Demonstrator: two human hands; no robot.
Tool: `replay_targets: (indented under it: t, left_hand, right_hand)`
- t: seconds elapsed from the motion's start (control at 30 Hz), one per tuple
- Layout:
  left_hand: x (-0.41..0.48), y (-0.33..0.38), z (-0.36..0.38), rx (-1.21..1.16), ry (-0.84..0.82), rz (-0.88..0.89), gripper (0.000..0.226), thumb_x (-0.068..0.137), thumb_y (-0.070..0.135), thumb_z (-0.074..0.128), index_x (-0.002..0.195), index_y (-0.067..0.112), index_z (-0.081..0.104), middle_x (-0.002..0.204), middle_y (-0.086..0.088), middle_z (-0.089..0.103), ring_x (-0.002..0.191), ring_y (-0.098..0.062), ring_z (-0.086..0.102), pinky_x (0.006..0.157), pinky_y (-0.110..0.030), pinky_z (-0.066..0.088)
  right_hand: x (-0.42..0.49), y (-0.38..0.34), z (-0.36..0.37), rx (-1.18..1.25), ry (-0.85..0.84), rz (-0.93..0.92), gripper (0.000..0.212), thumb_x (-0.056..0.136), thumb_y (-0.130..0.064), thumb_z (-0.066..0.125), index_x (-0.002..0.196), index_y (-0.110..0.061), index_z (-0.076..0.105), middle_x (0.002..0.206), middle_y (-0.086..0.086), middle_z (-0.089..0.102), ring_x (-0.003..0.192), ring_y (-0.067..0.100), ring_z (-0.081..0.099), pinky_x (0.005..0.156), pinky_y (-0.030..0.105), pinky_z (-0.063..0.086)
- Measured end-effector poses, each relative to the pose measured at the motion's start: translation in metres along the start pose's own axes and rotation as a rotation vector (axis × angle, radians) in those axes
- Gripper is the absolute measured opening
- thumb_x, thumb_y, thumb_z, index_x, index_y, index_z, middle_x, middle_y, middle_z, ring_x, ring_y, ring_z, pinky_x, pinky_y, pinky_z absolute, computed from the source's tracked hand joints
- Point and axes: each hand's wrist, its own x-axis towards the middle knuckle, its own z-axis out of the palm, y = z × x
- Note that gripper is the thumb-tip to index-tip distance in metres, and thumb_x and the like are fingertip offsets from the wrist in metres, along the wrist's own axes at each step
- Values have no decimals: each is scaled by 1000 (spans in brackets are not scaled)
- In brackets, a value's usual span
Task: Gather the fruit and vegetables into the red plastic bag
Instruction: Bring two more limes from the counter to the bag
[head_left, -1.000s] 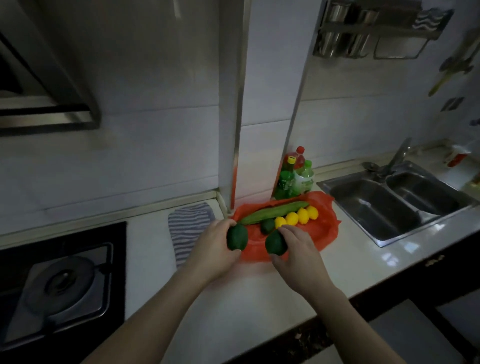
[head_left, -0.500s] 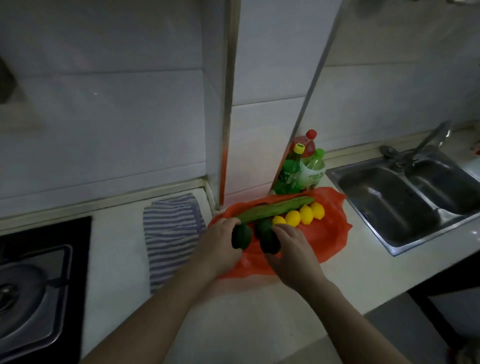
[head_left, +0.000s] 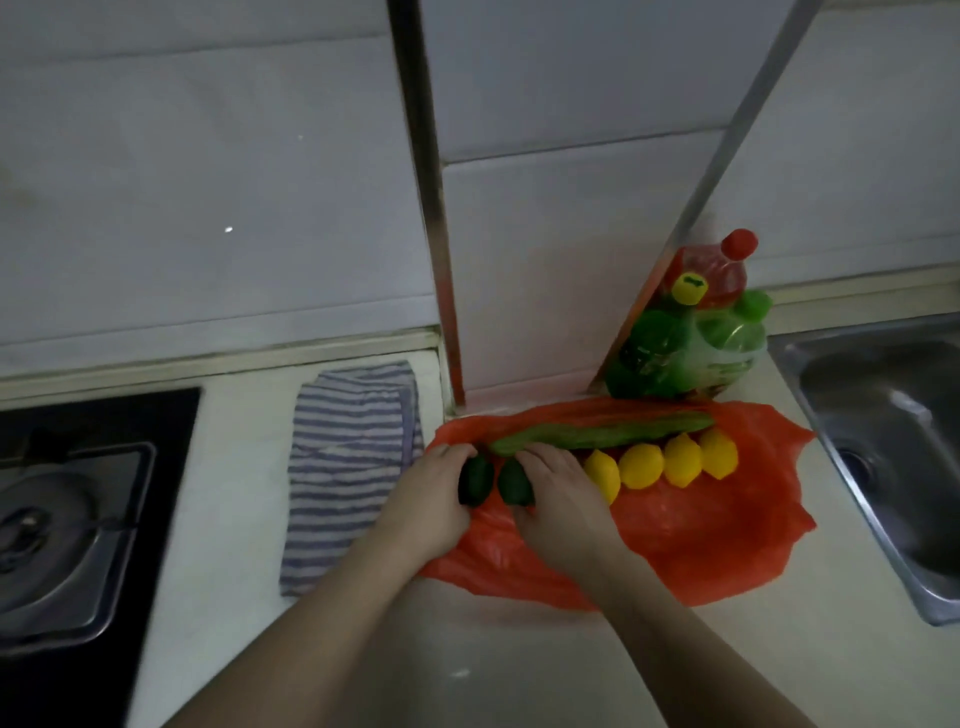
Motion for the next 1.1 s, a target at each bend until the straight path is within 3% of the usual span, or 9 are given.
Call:
replay_targets:
  t: [0.67, 0.93, 1.1]
  left_hand:
    - [22, -10, 29, 117, -29, -57, 71, 77, 5, 58, 142, 28, 41, 135, 6, 45, 119, -19, 46, 89, -35, 47]
    - [11, -12, 23, 84, -2, -23, 69, 75, 7, 58, 139, 28, 44, 132, 8, 47, 118, -16, 47, 87, -30, 47]
    - [-1, -10, 14, 71, 16, 9, 69, 73, 10, 59, 139, 26, 45, 134, 7, 47, 120, -18, 48, 89, -36, 49]
  right_hand:
    - [24, 25, 41, -138, -36, -83, 54, 68, -22, 72, 120, -19, 58, 116, 1, 58, 107, 25, 53, 96, 42, 43]
    - [23, 21, 38, -134, -35, -57, 56, 72, -24, 69, 126, -21, 54, 121, -1, 57, 113, 23, 52, 103, 43, 38]
    - [12, 12, 25, -128, -9, -11, 58, 74, -26, 68, 130, -19, 52, 127, 0, 54, 118, 23, 48, 107, 41, 34]
